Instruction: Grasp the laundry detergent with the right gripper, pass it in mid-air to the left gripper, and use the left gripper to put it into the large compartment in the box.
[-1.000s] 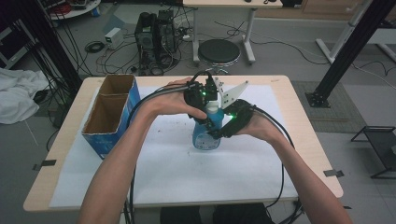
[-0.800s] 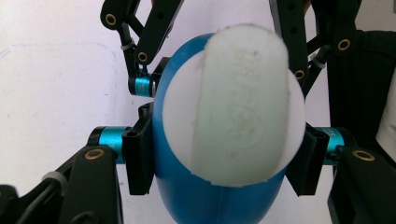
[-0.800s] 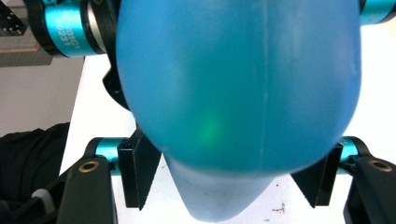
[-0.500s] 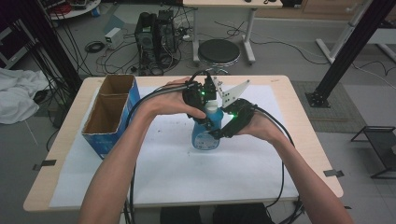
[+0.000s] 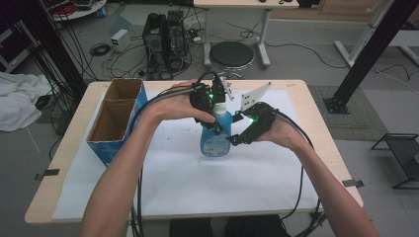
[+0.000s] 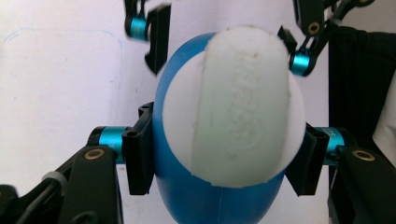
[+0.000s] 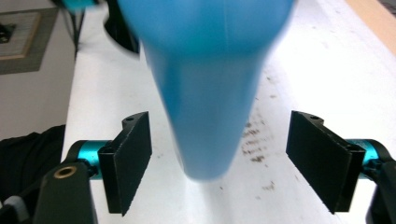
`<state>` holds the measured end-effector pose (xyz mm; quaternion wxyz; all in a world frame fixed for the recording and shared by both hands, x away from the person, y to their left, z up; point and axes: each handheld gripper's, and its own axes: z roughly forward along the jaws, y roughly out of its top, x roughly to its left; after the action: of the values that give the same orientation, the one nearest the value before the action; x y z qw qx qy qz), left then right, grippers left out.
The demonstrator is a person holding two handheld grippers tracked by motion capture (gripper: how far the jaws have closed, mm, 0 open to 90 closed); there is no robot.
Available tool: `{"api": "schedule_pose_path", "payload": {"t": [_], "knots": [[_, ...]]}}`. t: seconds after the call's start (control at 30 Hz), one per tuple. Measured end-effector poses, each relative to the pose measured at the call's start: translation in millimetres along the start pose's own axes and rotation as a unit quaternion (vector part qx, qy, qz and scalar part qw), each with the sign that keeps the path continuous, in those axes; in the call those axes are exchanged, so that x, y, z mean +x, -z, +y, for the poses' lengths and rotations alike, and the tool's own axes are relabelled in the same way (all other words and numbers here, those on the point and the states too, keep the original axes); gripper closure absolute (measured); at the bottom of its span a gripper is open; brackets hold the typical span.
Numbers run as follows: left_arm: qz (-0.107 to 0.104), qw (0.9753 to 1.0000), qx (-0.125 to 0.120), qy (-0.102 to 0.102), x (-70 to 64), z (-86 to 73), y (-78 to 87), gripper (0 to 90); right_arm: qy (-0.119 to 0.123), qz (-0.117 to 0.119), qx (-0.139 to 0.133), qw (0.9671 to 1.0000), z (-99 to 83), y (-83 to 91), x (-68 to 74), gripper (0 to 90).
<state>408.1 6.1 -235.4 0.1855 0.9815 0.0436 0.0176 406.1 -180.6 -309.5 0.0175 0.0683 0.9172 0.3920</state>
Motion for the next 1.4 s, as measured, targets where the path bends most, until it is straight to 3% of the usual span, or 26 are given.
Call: {"api": "schedule_pose_path", "payload": {"t": [0.03,0.17,0.23,0.3,0.33,0.37,0.4,0.43,0.47,0.57,0.6,0.63,0.67,0.7,0.83,0.87,0.9,0.97,1.0,1.07,1.1,1.13,1.2,1.23,1.27,1.4], "knots": [[0.003,1.0,0.001,0.008,0.4,-1.0,2.8,37.8,-0.014,-0.017,0.002,0.9998,-1.8,4.6,1.1,12.2],[0.021,0.9993,0.006,0.031,3.5,-6.2,17.3,37.8,-0.03,-0.04,0.01,0.9987,-4.8,15.7,3.9,12.1],[0.028,0.9985,0.012,0.045,5.1,-9.3,26.1,37.8,-0.049,-0.035,0.019,0.998,-7.5,23.5,5.9,12.1],[0.041,0.9968,0.021,0.065,7.6,-14.7,41.6,37.8,-0.052,-0.066,0.034,0.9959,-13.1,34.0,4.4,12.1],[0.041,0.9968,0.021,0.065,7.6,-14.7,41.6,37.8,-0.052,-0.066,0.034,0.9959,-13.1,34.0,4.4,12.1],[0.044,0.9959,0.023,0.075,8.6,-17.0,47.3,37.8,-0.063,-0.085,0.063,0.9924,-18.0,40.5,3.7,12.2],[0.051,0.9941,0.027,0.092,10.5,-22.2,58.9,37.8,-0.071,-0.093,0.071,0.9906,-20.8,43.1,3.2,12.2],[0.051,0.9941,0.027,0.092,10.5,-22.2,58.9,37.8,-0.071,-0.101,0.075,0.9895,-24.4,45.0,1.3,12.1],[0.056,0.9922,0.021,0.11,10.7,-24.8,64.3,37.8,-0.071,-0.101,0.075,0.9895,-24.4,45.0,1.3,12.1],[0.071,0.9891,0.036,0.124,14.8,-33.0,86.1,37.8,-0.098,-0.102,0.091,0.9857,-33.8,50.6,0.3,12.1],[0.077,0.9873,0.037,0.134,16.3,-35.8,93.6,37.9,-0.089,-0.111,0.098,0.985,-36.9,51.9,-1.0,12.1],[0.084,0.9842,0.029,0.153,16.8,-38.8,99.5,37.8,-0.095,-0.124,0.112,0.9813,-41.5,53.9,-1.8,12.2],[0.087,0.9824,0.032,0.162,18.3,-41.8,106.8,37.8,-0.095,-0.124,0.112,0.9813,-41.5,53.9,-1.8,12.2],[0.091,0.9804,0.033,0.172,19.0,-44.8,113.6,37.8,-0.101,-0.131,0.121,0.9787,-45.5,55.8,-2.6,12.1],[0.104,0.9736,0.037,0.199,25.8,-61.4,144.5,37.9,-0.107,-0.135,0.123,0.9774,-50.3,58.4,-3.2,12.2],[0.11,0.9693,0.028,0.218,25.7,-65.9,150.0,37.9,-0.115,-0.135,0.123,0.9765,-52.7,59.2,-2.2,12.2],[0.114,0.9692,0.041,0.215,28.4,-71.3,157.9,37.9,-0.115,-0.135,0.123,0.9765,-52.7,59.2,-2.2,12.2],[0.12,0.9598,0.029,0.252,29.1,-81.8,166.4,37.9,-0.114,-0.137,0.123,0.9762,-54.3,58.7,-1.6,12.1],[0.125,0.9555,0.031,0.265,30.9,-87.5,171.9,37.9,-0.101,-0.139,0.123,0.9775,-55.6,59.4,-3.6,12.1],[0.139,0.9473,0.03,0.287,32.6,-98.7,180.0,37.9,-0.103,-0.14,0.126,0.9767,-56.6,59.4,-3.0,12.1],[0.144,0.9409,0.027,0.305,33.6,-104.4,183.3,37.9,-0.105,-0.139,0.128,0.9763,-57.6,59.7,-2.8,12.2],[0.149,0.9367,0.033,0.315,34.7,-110.5,186.8,37.9,-0.105,-0.139,0.128,0.9763,-57.6,59.7,-2.8,12.2],[0.158,0.9244,0.029,0.346,35.3,-122.0,190.8,37.9,-0.109,-0.141,0.129,0.9755,-59.9,59.4,-3.4,12.2],[0.163,0.9156,0.029,0.367,37.1,-134.0,195.6,37.9,-0.106,-0.139,0.132,0.9757,-60.6,59.2,-4.1,12.1],[0.163,0.9156,0.029,0.367,37.1,-134.0,195.6,37.9,-0.106,-0.141,0.131,0.9756,-61.3,58.6,-4.1,12.1],[0.172,0.9017,0.034,0.395,38.1,-153.4,201.9,37.9,-0.106,-0.143,0.133,0.975,-62.5,58.4,-4.3,12.2]]}}
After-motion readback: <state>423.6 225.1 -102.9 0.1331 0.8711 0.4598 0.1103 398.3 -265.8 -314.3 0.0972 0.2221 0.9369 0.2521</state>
